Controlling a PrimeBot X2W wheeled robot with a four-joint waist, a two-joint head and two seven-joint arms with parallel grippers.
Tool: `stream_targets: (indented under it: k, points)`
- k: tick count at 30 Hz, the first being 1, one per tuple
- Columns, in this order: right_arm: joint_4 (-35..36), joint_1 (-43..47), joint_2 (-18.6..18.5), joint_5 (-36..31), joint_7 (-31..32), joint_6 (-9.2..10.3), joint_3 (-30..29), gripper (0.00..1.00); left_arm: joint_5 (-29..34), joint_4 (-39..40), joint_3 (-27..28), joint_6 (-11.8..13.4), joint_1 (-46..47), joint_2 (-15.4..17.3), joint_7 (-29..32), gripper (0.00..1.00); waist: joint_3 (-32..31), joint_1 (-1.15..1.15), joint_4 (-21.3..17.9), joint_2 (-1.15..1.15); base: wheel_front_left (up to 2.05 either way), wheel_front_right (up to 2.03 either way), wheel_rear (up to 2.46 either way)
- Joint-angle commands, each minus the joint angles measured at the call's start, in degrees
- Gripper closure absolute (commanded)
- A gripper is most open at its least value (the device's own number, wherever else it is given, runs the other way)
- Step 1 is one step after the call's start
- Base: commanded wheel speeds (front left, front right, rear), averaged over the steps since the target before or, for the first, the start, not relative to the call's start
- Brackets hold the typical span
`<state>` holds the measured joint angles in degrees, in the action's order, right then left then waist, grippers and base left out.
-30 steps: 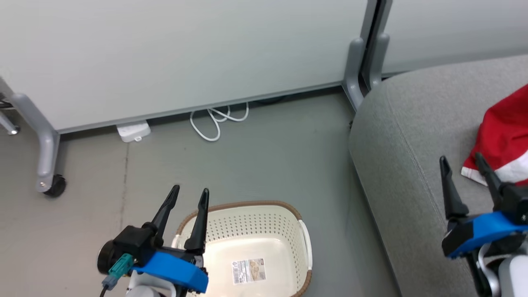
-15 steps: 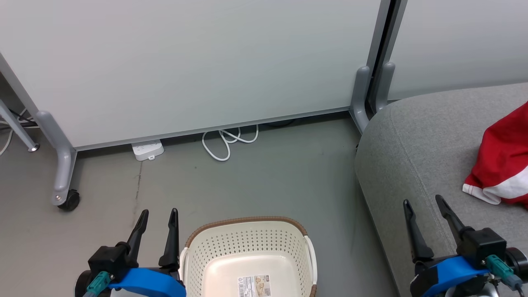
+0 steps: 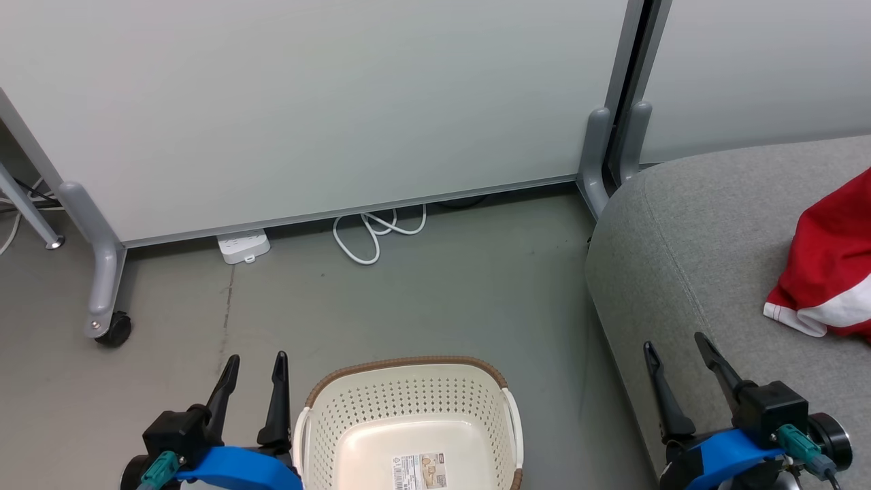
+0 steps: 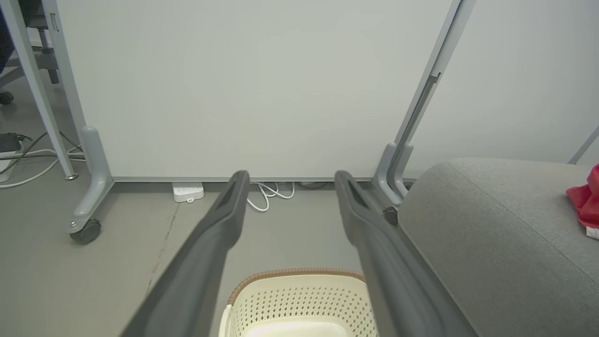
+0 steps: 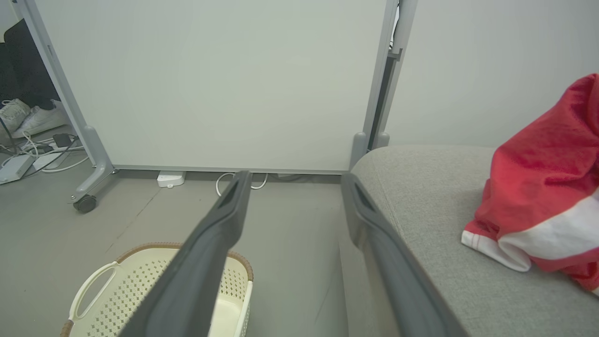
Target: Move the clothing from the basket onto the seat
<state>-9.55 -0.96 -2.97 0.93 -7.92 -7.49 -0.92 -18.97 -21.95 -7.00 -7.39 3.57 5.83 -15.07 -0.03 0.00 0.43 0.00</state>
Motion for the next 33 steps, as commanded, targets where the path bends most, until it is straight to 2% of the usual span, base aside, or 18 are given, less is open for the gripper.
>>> stream_targets:
  k: [1, 11, 12, 19, 33]
  points:
    - [-0.11, -0.38, 0.12, 0.13, -0.29, -0.01, 0.08, 0.0, 0.37, -0.24, 0.3, -0.11, 0.18, 0.05, -0.15, 0.0, 0.01, 0.0, -0.02, 0.0, 0.0, 0.0, 0.0]
    - [-0.1, -0.81, 0.13, 1.03, -0.21, -0.01, 0.6, 0.0, 0.39, -1.04, 0.89, -0.11, -0.24, -0.35, -0.15, 0.0, -0.1, 0.0, -0.04, 0.0, 0.0, 0.0, 0.0]
    - [-0.17, -0.14, 0.01, 0.85, 0.0, 0.0, 0.59, 1.0, 0.28, -0.97, 0.68, 0.0, -0.02, -0.43, 0.0, 1.0, -0.1, 0.0, -0.05, 0.0, 0.0, 0.0, 0.0]
    - [-3.66, 0.8, 0.13, 1.39, 0.48, 0.0, 0.56, 1.0, -0.2, -3.97, 0.69, 0.0, -2.57, -0.96, 0.5, 1.0, -0.11, 0.0, -0.05, 0.0, 0.0, 0.0, 0.0]
    - [-3.75, -0.46, 0.12, 18.21, 3.11, 0.0, -0.63, 1.0, -13.84, -1.68, 3.16, -0.02, -1.44, -1.32, 4.48, 1.0, -0.07, 0.0, -0.1, 0.0, 0.0, 0.0, 0.0]
